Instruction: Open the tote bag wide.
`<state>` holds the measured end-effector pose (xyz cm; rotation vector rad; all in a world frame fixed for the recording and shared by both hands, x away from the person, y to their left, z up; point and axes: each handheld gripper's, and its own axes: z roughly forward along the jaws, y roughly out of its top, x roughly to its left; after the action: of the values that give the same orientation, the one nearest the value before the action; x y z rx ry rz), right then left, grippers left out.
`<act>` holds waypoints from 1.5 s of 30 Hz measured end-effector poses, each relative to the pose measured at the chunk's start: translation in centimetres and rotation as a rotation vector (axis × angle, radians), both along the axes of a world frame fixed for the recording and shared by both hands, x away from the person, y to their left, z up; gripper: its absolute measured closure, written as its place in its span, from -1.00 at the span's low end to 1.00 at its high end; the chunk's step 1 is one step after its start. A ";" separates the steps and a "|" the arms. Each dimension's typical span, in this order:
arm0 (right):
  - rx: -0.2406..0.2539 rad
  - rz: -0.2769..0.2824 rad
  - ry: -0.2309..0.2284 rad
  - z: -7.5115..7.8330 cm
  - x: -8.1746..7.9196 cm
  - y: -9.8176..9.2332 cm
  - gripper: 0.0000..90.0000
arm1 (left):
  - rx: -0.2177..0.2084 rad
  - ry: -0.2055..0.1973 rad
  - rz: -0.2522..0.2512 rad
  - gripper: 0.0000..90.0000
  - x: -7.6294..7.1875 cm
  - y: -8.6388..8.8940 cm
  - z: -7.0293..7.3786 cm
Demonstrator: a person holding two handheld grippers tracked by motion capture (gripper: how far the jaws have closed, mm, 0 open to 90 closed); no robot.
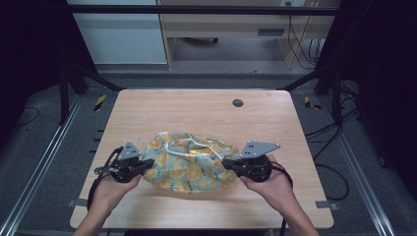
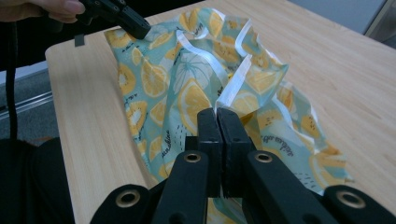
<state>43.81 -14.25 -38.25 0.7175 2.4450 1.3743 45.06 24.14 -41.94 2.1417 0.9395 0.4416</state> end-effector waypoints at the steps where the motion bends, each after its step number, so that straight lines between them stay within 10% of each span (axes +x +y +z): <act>1: 0.000 0.000 0.000 0.0 0.0 0.0 0.98 | 0.000 0.000 0.000 1.00 0.0 0.0 0.0; 8: -0.021 0.012 0.034 -1.5 -0.8 0.0 0.98 | -0.018 -0.001 0.014 0.99 -0.5 0.2 -1.1; 17: -0.039 0.031 0.040 -2.0 -1.1 0.4 0.98 | 0.003 -0.110 0.081 0.07 1.8 0.1 1.7; 27: -0.037 0.030 0.043 -2.1 -1.0 0.2 0.98 | 0.016 0.026 0.015 -0.39 7.5 -1.7 0.7; 32: -0.034 0.027 0.040 -2.1 -0.9 0.1 0.98 | 0.056 0.061 -0.008 -0.04 7.9 -2.5 0.4; 33: -0.031 0.023 0.038 -2.1 -0.9 0.0 0.98 | 0.090 0.040 -0.006 0.45 7.7 -2.7 0.7; 35: -0.026 0.020 0.035 -2.1 -0.9 -0.1 0.98 | 0.091 0.033 0.001 0.68 7.5 -2.6 0.9; 45: -0.027 -0.004 0.014 -2.1 -1.7 -1.1 0.99 | -0.069 -0.074 -0.020 0.97 2.5 -0.3 3.6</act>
<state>42.08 -15.38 -40.37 0.7279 2.4664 1.3366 47.52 23.87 -38.33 2.0570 0.8788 0.4682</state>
